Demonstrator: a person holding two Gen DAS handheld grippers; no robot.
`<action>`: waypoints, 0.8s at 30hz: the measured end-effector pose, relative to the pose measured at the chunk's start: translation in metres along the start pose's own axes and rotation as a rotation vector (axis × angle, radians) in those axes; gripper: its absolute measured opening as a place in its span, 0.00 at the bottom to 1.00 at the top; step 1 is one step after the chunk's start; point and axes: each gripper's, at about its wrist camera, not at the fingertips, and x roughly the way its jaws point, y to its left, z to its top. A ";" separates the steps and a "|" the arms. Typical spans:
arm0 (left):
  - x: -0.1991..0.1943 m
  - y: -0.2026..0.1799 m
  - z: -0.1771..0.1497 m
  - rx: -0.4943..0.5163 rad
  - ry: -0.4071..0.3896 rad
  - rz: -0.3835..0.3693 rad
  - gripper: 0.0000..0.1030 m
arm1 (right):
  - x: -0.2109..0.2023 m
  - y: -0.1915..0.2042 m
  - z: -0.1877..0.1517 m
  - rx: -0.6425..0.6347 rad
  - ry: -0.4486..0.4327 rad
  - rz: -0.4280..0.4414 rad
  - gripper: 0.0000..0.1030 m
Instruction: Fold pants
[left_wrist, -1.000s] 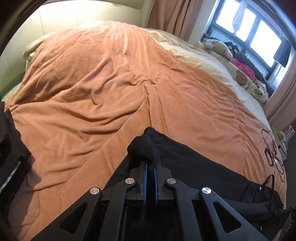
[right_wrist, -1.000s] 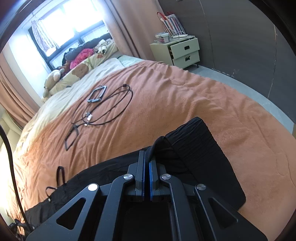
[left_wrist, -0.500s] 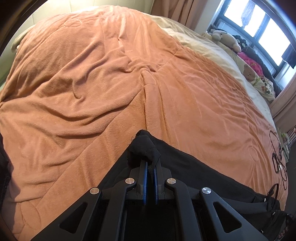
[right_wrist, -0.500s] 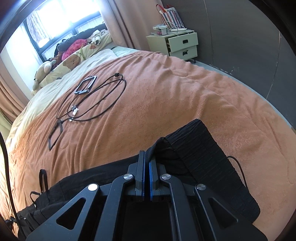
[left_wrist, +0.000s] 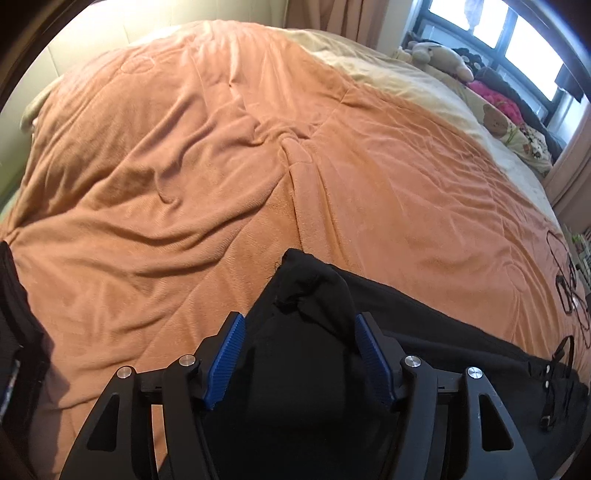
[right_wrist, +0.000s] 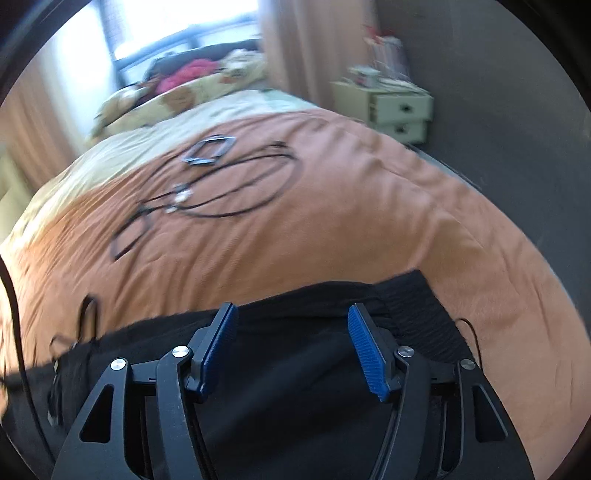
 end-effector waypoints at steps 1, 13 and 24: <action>-0.003 -0.003 -0.001 0.026 -0.003 0.005 0.63 | -0.003 0.010 -0.001 -0.041 -0.001 0.017 0.59; 0.002 -0.046 0.011 0.072 0.029 -0.019 0.63 | 0.009 0.137 -0.034 -0.524 0.090 0.190 0.59; 0.036 -0.082 0.013 0.083 0.082 0.036 0.63 | 0.040 0.191 -0.034 -0.736 0.185 0.242 0.59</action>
